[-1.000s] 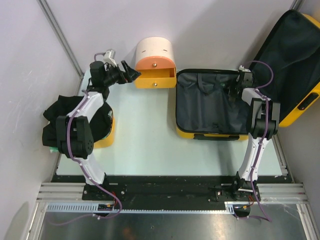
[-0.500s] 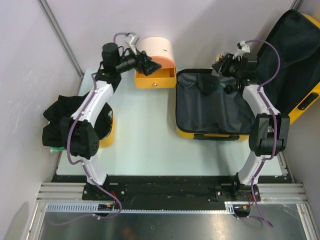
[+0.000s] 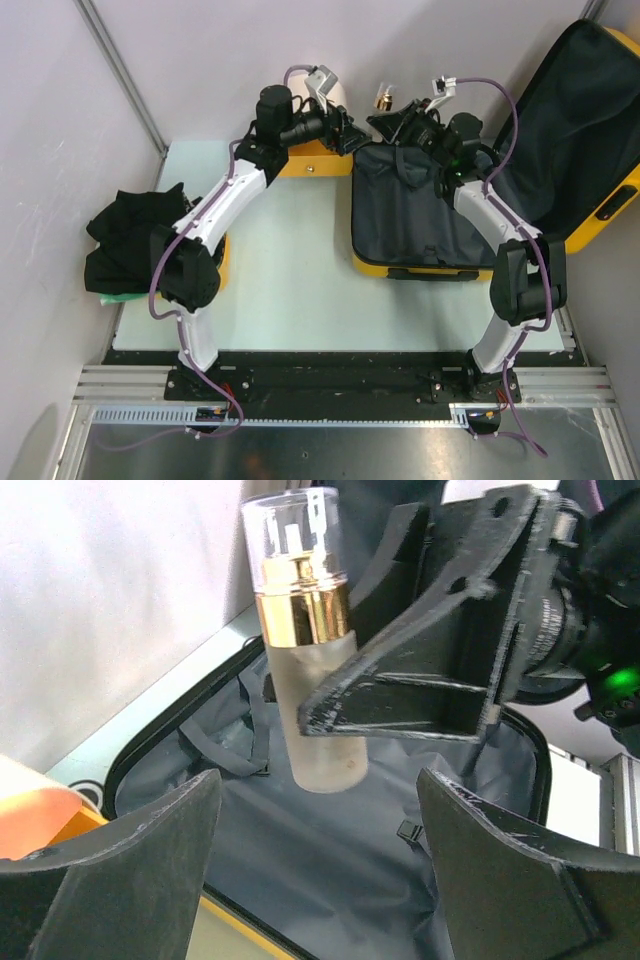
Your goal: Open, take out, and arrange the luggage
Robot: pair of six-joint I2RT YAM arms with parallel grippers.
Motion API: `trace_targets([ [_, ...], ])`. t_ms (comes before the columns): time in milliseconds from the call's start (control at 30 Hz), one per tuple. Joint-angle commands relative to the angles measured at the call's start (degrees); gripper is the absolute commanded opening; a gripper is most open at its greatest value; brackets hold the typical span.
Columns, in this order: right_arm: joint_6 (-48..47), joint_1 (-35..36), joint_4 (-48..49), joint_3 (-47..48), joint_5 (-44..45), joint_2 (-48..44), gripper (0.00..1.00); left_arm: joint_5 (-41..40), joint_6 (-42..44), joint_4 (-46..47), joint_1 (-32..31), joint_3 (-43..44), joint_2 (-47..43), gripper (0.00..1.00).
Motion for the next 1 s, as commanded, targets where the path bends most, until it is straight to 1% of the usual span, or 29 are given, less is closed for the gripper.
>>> trace_targets([
  [0, 0.7, 1.6, 8.6, -0.1, -2.4, -2.2, 0.0, 0.0, -3.2, 4.0, 1.1, 1.2, -0.6, 0.83],
  [67, -1.7, 2.2, 8.5, -1.3, -4.0, -2.7, 0.0, 1.7, -6.9, 9.9, 2.2, -2.2, -2.1, 0.82],
  [133, -2.8, 2.2, 8.7, -2.4, -4.7, -3.2, 0.0, 3.1, -11.7, 12.0, 2.9, -2.9, -2.4, 0.78],
  [200, -4.1, 2.4, 9.1, -3.5, -6.1, -3.5, 0.0, 3.9, -15.5, 13.8, 3.7, -3.0, -2.5, 0.77],
  [267, -5.7, 2.7, 9.7, -4.4, -7.2, -3.8, 0.0, 4.5, -17.3, 16.6, 4.0, -3.9, -2.9, 0.77],
  [467, -7.6, 3.7, 10.7, -4.6, -7.7, -4.1, 0.0, 3.7, -18.0, 16.7, 3.5, -5.2, -2.3, 0.77],
  [633, -9.3, 4.9, 10.5, -4.6, -7.5, -4.2, 0.0, 3.2, -20.0, 16.7, 3.3, -4.6, -0.8, 0.77],
  [767, -10.9, 6.0, 9.9, -4.6, -7.3, -4.3, 0.0, 4.2, -22.9, 17.3, 2.7, -3.7, 0.5, 0.76],
  [867, -10.9, 6.7, 10.2, -4.6, -7.0, -4.2, 0.0, 5.5, -23.2, 17.7, 2.0, -4.1, 0.8, 0.73],
  [967, -10.8, 7.1, 10.4, -4.6, -6.2, -4.2, 0.0, 5.2, -23.2, 17.9, 1.7, -5.9, 0.5, 0.73],
])
